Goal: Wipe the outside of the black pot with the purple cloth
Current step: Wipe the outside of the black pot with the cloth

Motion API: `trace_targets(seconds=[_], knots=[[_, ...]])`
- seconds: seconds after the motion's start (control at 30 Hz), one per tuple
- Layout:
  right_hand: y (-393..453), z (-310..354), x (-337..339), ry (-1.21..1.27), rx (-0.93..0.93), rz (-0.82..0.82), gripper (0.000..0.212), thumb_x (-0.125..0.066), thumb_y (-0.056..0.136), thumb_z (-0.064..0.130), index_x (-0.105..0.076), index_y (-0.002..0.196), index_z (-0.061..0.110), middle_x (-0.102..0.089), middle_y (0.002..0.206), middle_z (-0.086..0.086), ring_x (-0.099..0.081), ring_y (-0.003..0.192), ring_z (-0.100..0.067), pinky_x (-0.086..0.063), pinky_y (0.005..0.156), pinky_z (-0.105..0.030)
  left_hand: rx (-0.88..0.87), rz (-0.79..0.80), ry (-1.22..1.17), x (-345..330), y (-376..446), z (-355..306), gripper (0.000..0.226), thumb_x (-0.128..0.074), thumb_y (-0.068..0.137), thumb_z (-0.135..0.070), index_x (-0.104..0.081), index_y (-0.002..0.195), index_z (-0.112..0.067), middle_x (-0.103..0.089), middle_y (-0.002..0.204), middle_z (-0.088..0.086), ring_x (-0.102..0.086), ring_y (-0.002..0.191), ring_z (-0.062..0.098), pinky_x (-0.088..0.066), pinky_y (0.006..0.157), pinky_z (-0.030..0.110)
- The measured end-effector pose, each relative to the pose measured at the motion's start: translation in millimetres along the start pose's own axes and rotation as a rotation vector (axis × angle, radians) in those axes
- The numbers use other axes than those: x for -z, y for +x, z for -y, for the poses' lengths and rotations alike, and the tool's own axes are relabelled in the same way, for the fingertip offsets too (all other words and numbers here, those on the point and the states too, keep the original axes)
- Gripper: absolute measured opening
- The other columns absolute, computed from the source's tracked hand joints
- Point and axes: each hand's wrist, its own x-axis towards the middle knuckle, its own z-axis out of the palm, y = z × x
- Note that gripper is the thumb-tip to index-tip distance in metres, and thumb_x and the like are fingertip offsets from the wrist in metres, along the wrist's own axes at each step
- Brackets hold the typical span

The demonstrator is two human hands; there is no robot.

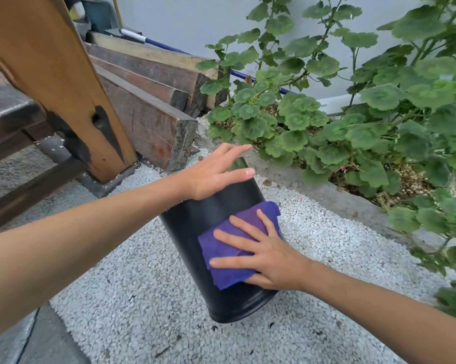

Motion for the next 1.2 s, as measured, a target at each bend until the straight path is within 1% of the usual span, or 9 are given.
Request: trace_targets(seconds=[0.2,0.3,0.57,0.67,0.8,0.87,0.97,1.1,1.2], knots=[[-26,14,5,0.041,0.112,0.086,0.047,-0.044,0.105,0.050,-0.040,0.153,0.051,-0.009,0.173,0.016,-0.005,0.162,-0.020,0.009,0.122,-0.062,0.076,0.066,0.049,0,3,-3,0.108,-0.034,0.073,-0.086,-0.001,0.160,-0.031,0.001,0.169,-0.003,-0.004,0.155,0.012,-0.009,0.125,0.045],[-37,20,11,0.077,0.141,0.143,0.046,-0.043,0.104,0.049,-0.046,0.150,0.048,-0.015,0.171,0.019,-0.003,0.162,-0.017,0.017,0.122,-0.056,0.089,0.101,0.074,0,4,-5,0.109,-0.033,0.072,-0.087,0.000,0.160,-0.033,0.001,0.169,-0.005,-0.006,0.155,0.013,-0.010,0.125,0.047],[-52,30,35,0.180,0.109,0.224,0.034,-0.063,0.097,0.037,-0.065,0.131,0.037,-0.043,0.160,0.017,-0.022,0.158,-0.015,-0.015,0.123,-0.058,0.067,0.135,0.132,-1,3,-9,0.106,-0.030,0.072,-0.088,-0.006,0.160,-0.035,-0.009,0.168,-0.009,-0.018,0.152,0.015,-0.018,0.122,0.046],[-55,34,45,0.387,-0.083,0.122,0.029,-0.058,0.099,0.030,-0.069,0.125,0.029,-0.056,0.149,0.018,-0.032,0.153,-0.014,-0.028,0.118,-0.052,0.053,0.133,0.141,-1,3,-9,0.105,-0.030,0.072,-0.088,-0.005,0.160,-0.036,-0.009,0.168,-0.010,-0.023,0.150,0.015,-0.020,0.120,0.042],[-45,30,64,0.820,-0.586,-0.159,0.034,-0.056,0.102,0.031,-0.071,0.129,0.016,-0.070,0.132,0.004,-0.055,0.134,-0.014,-0.041,0.115,-0.042,0.050,0.127,0.159,-2,4,-9,0.105,-0.031,0.073,-0.087,-0.008,0.160,-0.034,-0.012,0.167,-0.009,-0.031,0.145,0.017,-0.023,0.116,0.038],[-36,19,77,1.011,-0.795,-0.308,0.032,-0.055,0.102,0.034,-0.072,0.120,0.015,-0.076,0.113,-0.008,-0.070,0.107,-0.018,-0.055,0.097,-0.037,0.053,0.122,0.151,-2,5,-9,0.106,-0.032,0.072,-0.086,-0.009,0.160,-0.033,-0.013,0.167,-0.007,-0.029,0.146,0.017,-0.021,0.115,0.035],[-19,-6,91,1.037,-0.936,-0.496,0.022,-0.050,0.108,0.031,-0.071,0.110,0.025,-0.077,0.091,0.013,-0.069,0.082,0.001,-0.052,0.073,-0.012,0.051,0.106,0.097,-3,3,-11,0.105,-0.032,0.072,-0.085,-0.011,0.160,-0.031,-0.013,0.168,-0.005,-0.018,0.152,0.013,-0.016,0.123,0.040],[9,-36,104,0.864,-0.956,-0.559,0.023,-0.046,0.111,0.036,-0.067,0.120,0.035,-0.076,0.097,0.018,-0.065,0.087,0.011,-0.045,0.082,-0.006,0.046,0.103,0.021,-5,2,-14,0.099,-0.031,0.077,-0.084,-0.010,0.160,-0.033,-0.009,0.168,-0.009,-0.009,0.154,0.008,-0.011,0.125,0.047],[27,-54,92,0.803,-0.988,-0.546,0.028,-0.046,0.109,0.044,-0.063,0.132,0.040,-0.074,0.113,0.016,-0.066,0.108,0.002,-0.047,0.100,-0.023,0.043,0.101,-0.004,-8,3,-14,0.099,-0.032,0.078,-0.086,-0.008,0.160,-0.035,-0.008,0.168,-0.010,-0.009,0.153,0.006,-0.011,0.125,0.047]])
